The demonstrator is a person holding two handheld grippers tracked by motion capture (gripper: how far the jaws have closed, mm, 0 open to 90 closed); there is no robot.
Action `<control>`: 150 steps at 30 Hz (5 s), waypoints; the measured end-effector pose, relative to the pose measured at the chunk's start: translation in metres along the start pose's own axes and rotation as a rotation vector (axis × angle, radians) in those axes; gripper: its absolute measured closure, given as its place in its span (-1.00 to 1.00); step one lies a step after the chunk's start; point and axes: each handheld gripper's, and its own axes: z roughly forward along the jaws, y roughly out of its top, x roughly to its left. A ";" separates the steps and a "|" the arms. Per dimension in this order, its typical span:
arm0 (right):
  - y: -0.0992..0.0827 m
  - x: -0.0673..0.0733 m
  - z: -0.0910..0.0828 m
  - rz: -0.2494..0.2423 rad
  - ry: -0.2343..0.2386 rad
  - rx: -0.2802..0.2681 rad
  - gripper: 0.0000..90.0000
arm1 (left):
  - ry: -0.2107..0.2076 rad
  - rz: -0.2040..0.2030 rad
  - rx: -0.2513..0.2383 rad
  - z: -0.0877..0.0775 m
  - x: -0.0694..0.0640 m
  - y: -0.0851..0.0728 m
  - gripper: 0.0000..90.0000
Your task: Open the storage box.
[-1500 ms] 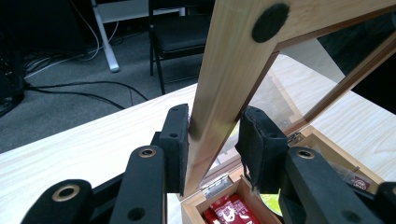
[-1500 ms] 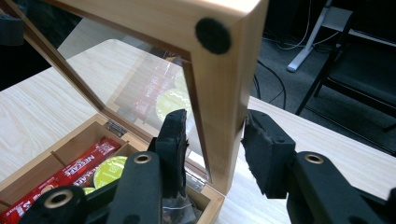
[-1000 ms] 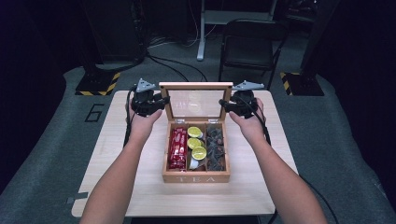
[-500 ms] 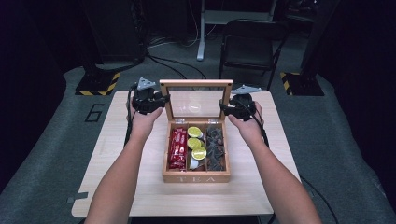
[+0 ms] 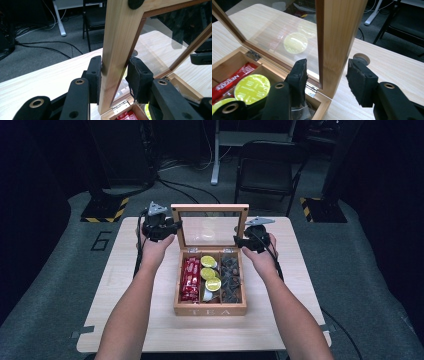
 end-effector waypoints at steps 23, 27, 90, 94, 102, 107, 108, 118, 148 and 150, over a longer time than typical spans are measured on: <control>-0.007 0.002 0.012 -0.014 -0.017 -0.013 0.23 | 0.001 0.001 0.009 0.001 0.000 -0.001 0.43; -0.007 0.002 0.013 -0.015 -0.022 -0.013 0.27 | 0.002 -0.001 0.007 0.001 0.000 -0.001 0.43; 0.000 -0.004 0.016 0.035 -0.031 0.048 0.44 | 0.002 -0.010 0.044 -0.003 0.012 -0.030 0.03; 0.001 -0.005 0.018 0.043 -0.032 0.052 0.44 | -0.009 -0.008 0.039 -0.006 0.011 -0.029 0.04; 0.005 -0.008 0.022 0.049 -0.036 0.067 0.44 | -0.019 -0.003 0.043 -0.005 0.008 -0.030 0.04; 0.005 -0.009 0.025 0.082 -0.036 0.061 0.44 | -0.031 -0.005 0.047 -0.003 0.005 -0.032 0.05; 0.006 -0.010 0.026 0.083 -0.035 0.062 0.44 | -0.031 -0.004 0.048 -0.003 0.005 -0.032 0.05; 0.008 -0.013 0.030 0.090 -0.029 0.080 0.44 | -0.035 -0.009 0.053 -0.004 0.007 -0.038 0.05; 0.010 -0.017 0.036 0.147 -0.008 0.102 0.14 | -0.041 -0.017 0.063 -0.005 0.008 -0.049 0.04; 0.009 -0.016 0.034 0.149 -0.023 0.094 0.08 | -0.043 -0.017 0.063 -0.006 0.007 -0.050 0.04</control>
